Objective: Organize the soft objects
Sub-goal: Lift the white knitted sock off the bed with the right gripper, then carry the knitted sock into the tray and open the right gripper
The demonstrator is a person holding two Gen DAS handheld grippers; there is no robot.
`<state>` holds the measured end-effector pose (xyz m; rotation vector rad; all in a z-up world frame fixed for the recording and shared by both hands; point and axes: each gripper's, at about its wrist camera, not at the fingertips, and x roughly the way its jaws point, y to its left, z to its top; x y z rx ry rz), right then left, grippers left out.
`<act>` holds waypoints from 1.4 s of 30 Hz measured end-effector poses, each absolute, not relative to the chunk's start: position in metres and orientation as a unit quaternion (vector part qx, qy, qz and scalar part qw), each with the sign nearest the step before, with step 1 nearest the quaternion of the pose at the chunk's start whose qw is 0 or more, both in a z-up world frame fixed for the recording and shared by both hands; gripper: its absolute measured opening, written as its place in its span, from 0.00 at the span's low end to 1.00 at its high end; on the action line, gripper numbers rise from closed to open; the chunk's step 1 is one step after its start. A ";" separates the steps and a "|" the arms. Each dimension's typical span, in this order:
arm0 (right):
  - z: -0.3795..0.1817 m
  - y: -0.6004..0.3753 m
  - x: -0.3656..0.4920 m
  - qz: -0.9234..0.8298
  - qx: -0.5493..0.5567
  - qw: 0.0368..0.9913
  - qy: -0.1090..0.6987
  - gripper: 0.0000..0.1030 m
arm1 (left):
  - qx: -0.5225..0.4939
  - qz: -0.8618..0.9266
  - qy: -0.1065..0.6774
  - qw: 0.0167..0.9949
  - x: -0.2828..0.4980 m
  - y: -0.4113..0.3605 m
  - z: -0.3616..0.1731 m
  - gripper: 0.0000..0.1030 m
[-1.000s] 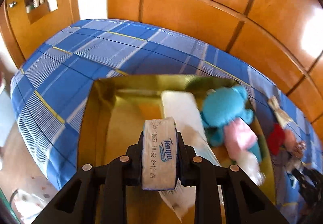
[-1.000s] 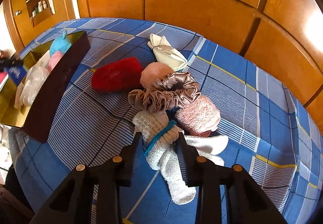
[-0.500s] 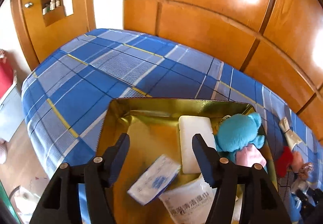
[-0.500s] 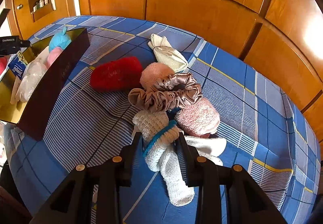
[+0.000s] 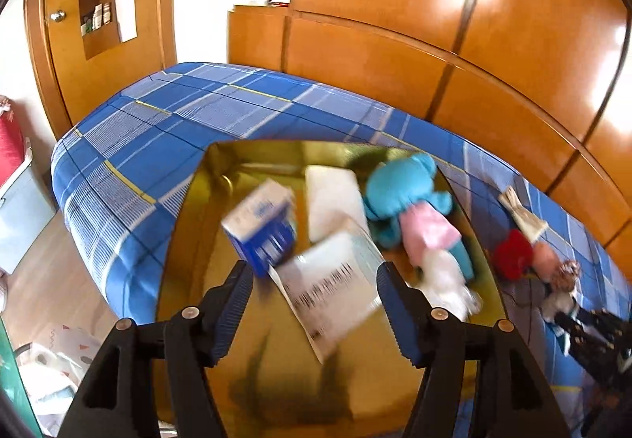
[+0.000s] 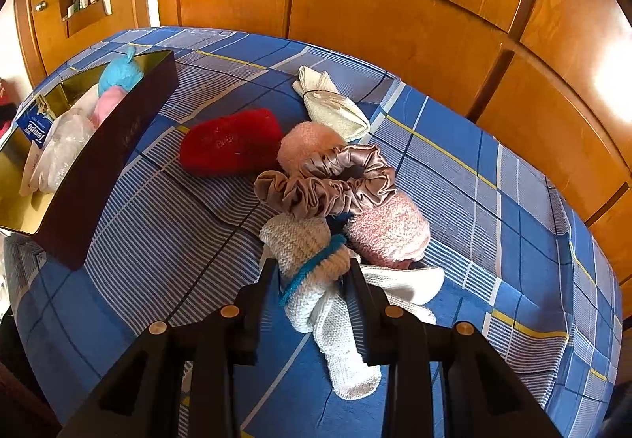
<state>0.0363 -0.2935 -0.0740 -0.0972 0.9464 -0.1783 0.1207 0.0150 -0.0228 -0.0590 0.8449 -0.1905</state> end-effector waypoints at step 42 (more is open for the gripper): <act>-0.024 -0.227 0.035 0.073 0.067 0.913 0.397 0.29 | -0.001 -0.091 0.412 0.906 0.085 0.020 -0.038 0.65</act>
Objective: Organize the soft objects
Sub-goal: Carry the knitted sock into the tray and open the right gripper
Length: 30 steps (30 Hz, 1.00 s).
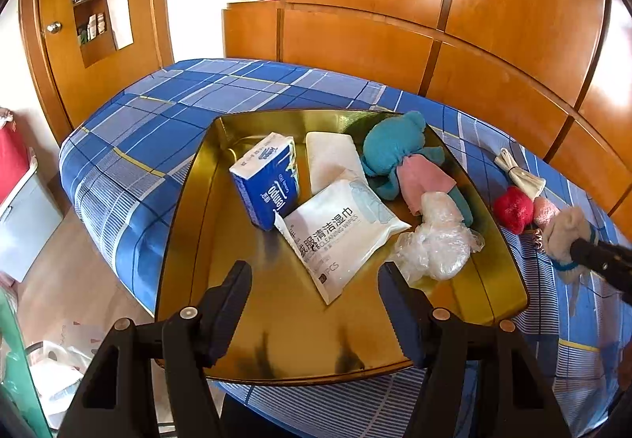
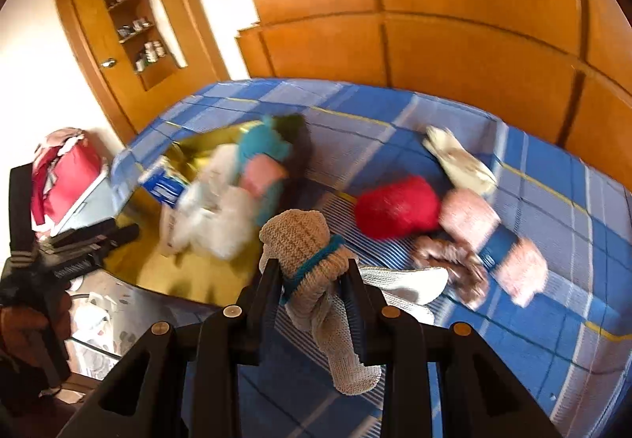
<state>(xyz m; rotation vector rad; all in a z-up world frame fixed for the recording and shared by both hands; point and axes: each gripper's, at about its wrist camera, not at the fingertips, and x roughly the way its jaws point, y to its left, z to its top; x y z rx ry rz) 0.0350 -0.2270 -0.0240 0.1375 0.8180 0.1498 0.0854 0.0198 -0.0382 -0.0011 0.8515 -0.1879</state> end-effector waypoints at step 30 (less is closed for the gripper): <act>-0.076 -0.075 0.106 0.149 -0.129 0.858 0.475 0.31 | -0.035 -0.056 0.416 0.907 0.090 0.064 -0.044 0.65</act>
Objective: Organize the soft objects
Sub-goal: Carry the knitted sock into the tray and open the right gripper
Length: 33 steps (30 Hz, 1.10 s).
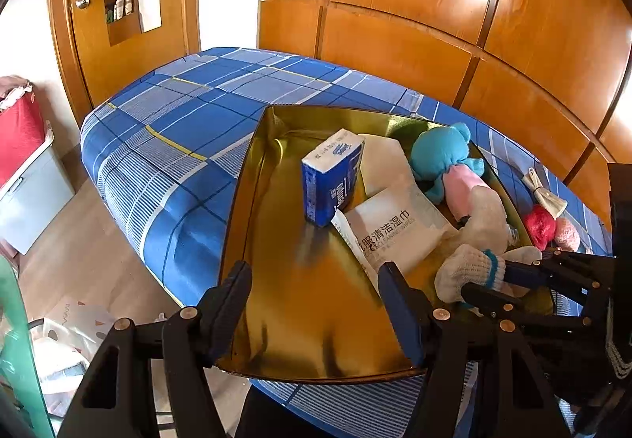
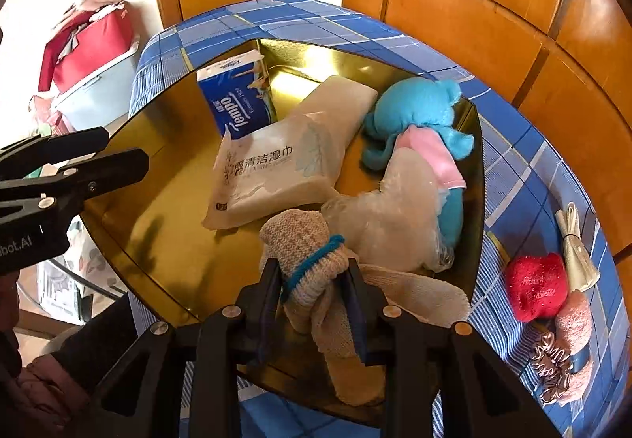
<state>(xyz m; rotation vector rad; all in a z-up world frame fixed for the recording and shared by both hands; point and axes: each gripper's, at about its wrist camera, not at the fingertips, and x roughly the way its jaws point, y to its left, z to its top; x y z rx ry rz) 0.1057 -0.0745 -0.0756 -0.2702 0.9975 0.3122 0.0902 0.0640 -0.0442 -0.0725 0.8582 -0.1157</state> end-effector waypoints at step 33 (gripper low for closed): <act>-0.063 -0.095 0.085 0.134 -0.080 0.881 0.446 0.52 | -0.013 -0.067 0.411 0.909 0.078 0.049 -0.039 0.66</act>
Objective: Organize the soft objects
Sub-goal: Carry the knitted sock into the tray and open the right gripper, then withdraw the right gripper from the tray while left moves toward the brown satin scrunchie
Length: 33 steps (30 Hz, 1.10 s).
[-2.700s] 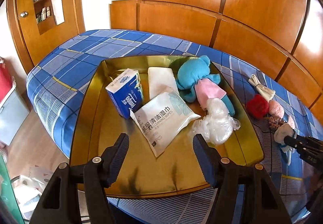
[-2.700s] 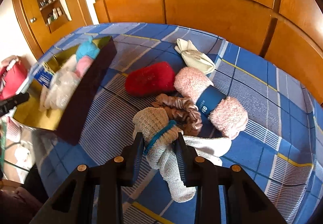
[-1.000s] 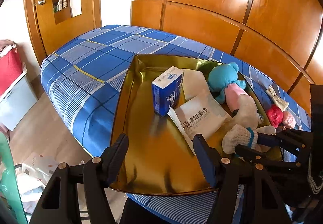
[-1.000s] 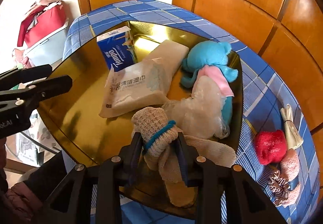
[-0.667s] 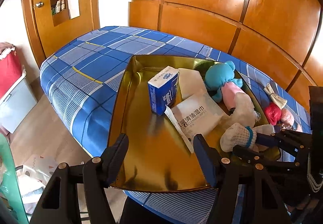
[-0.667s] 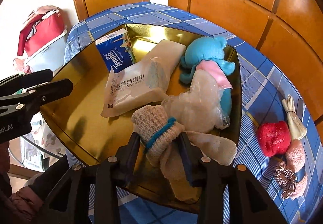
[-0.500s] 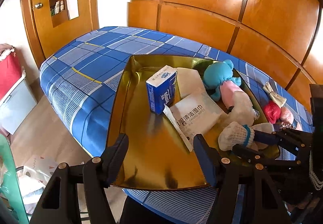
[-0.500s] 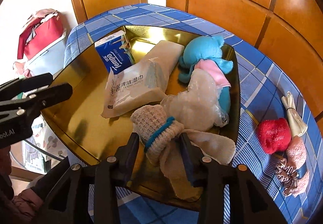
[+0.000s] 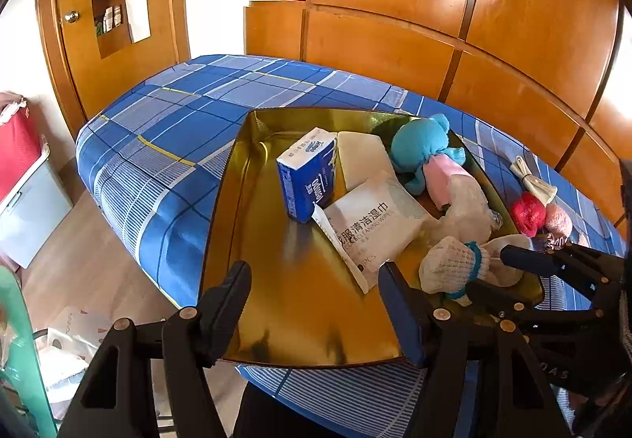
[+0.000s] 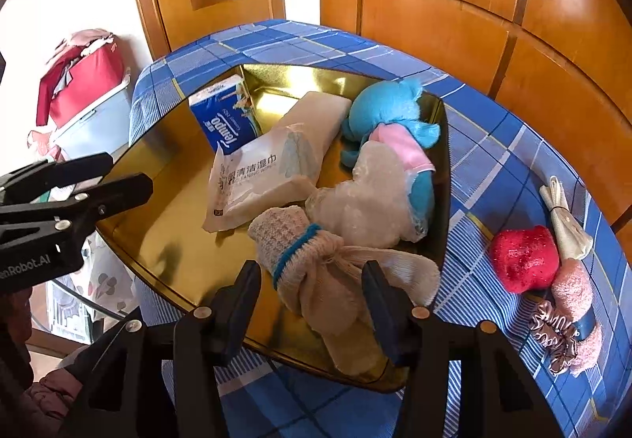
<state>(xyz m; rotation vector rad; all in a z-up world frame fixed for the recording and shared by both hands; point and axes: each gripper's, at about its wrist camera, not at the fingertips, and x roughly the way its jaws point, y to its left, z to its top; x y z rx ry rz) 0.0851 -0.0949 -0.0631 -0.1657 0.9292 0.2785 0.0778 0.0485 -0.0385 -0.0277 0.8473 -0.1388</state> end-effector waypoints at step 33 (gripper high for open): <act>-0.015 -0.252 0.049 -0.029 0.009 0.926 0.376 0.52 | 0.029 -0.129 0.393 0.910 0.073 -0.002 -0.020 0.66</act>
